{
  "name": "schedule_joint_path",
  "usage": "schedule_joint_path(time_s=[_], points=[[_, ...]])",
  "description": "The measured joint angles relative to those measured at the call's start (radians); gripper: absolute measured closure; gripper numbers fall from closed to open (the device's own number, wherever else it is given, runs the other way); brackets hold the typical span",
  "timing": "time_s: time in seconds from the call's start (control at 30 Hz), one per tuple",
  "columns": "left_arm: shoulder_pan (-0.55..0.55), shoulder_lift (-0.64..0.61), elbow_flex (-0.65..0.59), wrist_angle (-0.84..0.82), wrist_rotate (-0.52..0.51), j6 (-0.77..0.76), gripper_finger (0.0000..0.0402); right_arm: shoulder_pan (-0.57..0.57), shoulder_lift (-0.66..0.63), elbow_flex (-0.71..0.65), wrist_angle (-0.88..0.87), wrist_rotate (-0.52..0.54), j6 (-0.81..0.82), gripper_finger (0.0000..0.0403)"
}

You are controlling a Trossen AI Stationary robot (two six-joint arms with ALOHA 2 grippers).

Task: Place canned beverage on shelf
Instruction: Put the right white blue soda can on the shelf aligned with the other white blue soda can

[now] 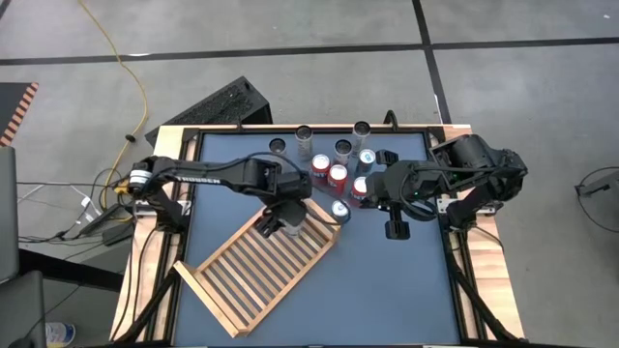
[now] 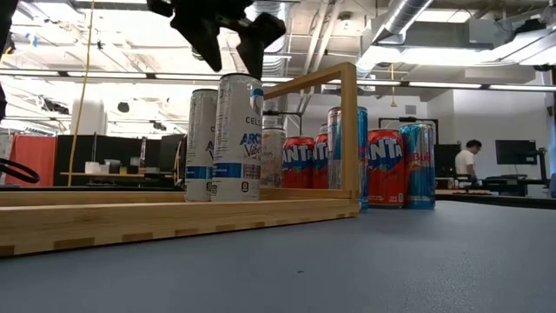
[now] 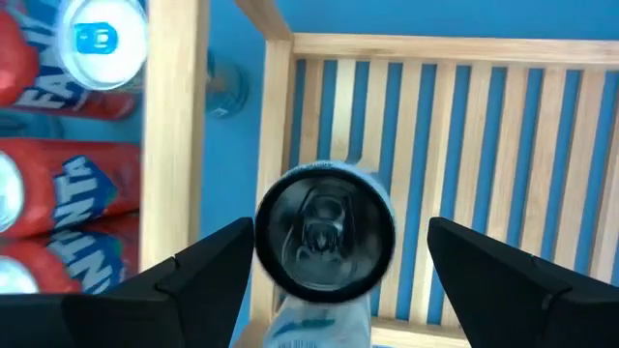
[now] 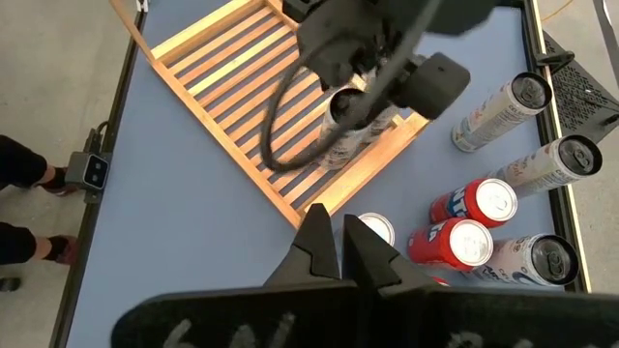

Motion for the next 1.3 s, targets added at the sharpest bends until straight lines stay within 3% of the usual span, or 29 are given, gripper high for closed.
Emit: schedule_joint_path(time_s=[0.2,0.4,0.57,0.67,0.73,0.8,0.97,1.3], points=[[-0.034,-0.085,0.0,0.013,-0.069,-0.063,0.0103,-0.007,0.0,0.0,0.024,0.0,-0.043,0.0403],[-0.096,-0.241,0.0,0.056,-0.286,-0.245,0.0103,-0.027,0.031,0.001,0.115,-0.023,-0.166,0.0403],[-0.169,-0.377,0.0,0.1,-0.48,-0.491,0.0104,-0.1,0.108,0.0,0.163,-0.215,-0.254,0.0403],[-0.213,-0.447,0.001,0.126,-0.553,-0.643,0.0104,-0.15,0.154,-0.001,0.226,-0.39,-0.306,0.0403],[-0.237,-0.488,0.001,0.126,-0.577,-0.719,0.0104,-0.177,0.178,-0.001,0.239,-0.441,-0.329,0.0403],[-0.262,-0.521,0.001,0.128,-0.592,-0.771,0.0104,-0.2,0.199,0.0,0.233,-0.432,-0.358,0.0403],[-0.321,-0.582,0.001,0.128,-0.597,-0.841,0.0104,-0.228,0.288,0.001,0.195,-0.295,-0.358,0.0403],[-0.383,-0.628,0.001,0.125,-0.648,-0.843,0.0104,-0.134,0.475,0.0,0.221,-0.222,-0.368,0.0403]])
